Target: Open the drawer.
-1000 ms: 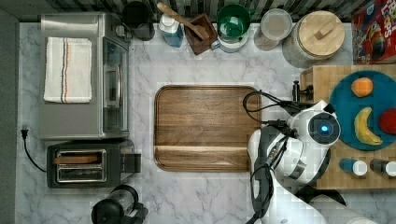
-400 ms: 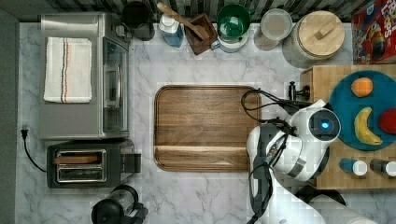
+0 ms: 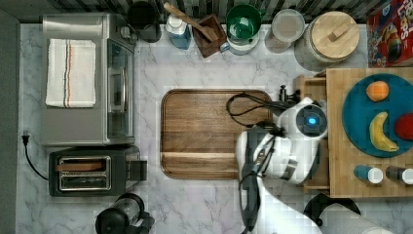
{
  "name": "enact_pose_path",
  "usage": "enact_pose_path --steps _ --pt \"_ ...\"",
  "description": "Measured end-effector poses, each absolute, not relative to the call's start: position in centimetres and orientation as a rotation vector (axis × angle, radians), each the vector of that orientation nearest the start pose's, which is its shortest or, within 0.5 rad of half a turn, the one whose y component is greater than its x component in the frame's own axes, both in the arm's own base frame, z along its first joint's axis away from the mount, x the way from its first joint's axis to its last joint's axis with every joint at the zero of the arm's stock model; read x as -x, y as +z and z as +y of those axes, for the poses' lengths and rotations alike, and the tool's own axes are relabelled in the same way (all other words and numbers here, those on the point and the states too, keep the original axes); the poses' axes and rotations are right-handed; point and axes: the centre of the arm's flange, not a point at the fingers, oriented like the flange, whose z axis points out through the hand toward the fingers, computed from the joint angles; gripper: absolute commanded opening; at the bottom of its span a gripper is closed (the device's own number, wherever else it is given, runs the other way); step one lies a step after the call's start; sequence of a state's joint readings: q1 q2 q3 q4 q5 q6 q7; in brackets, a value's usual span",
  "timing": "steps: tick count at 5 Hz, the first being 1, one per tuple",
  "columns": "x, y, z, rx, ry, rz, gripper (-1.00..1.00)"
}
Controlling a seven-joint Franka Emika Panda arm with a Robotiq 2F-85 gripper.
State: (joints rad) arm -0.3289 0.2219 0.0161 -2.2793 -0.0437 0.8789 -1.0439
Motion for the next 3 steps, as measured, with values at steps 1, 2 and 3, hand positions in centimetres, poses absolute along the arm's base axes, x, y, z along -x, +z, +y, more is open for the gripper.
enact_pose_path --steps 1,2,3 --pt "-50.7 25.4 -12.4 3.146 0.123 -0.047 1.00" --pt "-51.0 25.1 -9.3 3.141 0.152 -0.082 1.00" --pt "-51.3 25.1 -7.5 3.140 0.149 -0.024 1.00"
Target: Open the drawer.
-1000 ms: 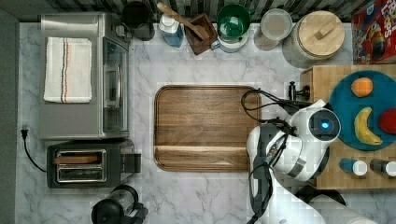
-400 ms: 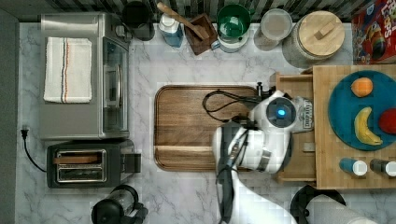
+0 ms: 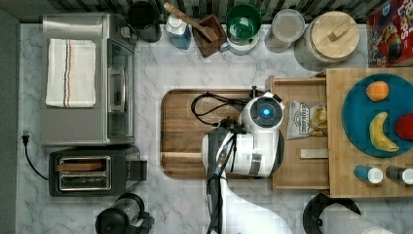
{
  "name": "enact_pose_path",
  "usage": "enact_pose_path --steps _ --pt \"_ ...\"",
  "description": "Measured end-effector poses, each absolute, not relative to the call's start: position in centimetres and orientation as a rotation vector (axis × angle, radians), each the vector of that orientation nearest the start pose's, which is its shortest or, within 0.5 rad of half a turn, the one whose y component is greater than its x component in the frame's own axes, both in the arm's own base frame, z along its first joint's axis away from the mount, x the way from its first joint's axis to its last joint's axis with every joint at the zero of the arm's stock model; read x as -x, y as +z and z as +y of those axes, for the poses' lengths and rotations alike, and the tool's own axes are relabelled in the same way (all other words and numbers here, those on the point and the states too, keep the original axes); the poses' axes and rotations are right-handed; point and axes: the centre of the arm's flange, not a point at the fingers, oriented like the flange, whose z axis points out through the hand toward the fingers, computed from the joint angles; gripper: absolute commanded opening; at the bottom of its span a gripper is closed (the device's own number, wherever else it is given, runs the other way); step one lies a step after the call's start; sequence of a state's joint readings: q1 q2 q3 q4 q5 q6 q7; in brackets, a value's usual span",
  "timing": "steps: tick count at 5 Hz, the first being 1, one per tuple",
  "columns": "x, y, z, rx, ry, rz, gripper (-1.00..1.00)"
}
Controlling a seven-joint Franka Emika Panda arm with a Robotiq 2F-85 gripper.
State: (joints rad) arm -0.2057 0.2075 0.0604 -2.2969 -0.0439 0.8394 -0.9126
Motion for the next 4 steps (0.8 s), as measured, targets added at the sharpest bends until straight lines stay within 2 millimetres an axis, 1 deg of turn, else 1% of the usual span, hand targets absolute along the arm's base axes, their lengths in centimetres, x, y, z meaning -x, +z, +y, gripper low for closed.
enact_pose_path --steps 1,2,4 --pt "-51.16 25.06 -6.02 3.141 0.152 0.015 1.00" --pt "-51.36 25.16 -5.10 3.129 0.136 0.082 1.00" --pt "-51.23 25.17 -5.50 3.119 0.175 0.172 1.00"
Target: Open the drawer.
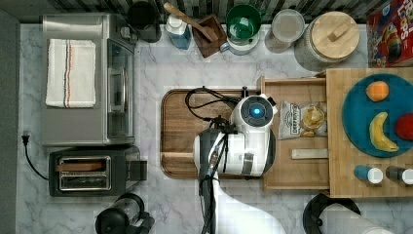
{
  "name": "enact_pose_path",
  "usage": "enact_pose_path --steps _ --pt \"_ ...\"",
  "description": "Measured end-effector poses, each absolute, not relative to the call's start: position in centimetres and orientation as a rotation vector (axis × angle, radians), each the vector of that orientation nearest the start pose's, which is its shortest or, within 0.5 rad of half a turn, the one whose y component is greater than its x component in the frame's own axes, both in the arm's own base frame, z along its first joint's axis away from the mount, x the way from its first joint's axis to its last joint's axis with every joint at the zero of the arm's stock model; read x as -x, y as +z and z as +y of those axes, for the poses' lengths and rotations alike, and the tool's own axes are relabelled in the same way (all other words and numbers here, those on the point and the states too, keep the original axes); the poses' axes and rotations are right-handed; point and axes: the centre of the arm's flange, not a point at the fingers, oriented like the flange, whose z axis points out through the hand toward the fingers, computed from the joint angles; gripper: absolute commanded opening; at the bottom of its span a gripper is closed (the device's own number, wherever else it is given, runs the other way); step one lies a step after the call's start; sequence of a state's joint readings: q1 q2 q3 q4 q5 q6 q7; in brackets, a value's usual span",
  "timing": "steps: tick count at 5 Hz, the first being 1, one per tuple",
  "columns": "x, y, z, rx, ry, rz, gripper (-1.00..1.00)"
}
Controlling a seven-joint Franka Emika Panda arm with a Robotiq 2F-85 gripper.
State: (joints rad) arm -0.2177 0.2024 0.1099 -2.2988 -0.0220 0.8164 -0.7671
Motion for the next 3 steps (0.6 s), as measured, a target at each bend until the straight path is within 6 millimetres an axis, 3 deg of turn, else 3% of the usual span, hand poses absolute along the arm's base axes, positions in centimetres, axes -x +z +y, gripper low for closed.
enact_pose_path --steps 3 --pt "-51.54 25.06 -5.22 3.114 0.176 0.171 1.00"
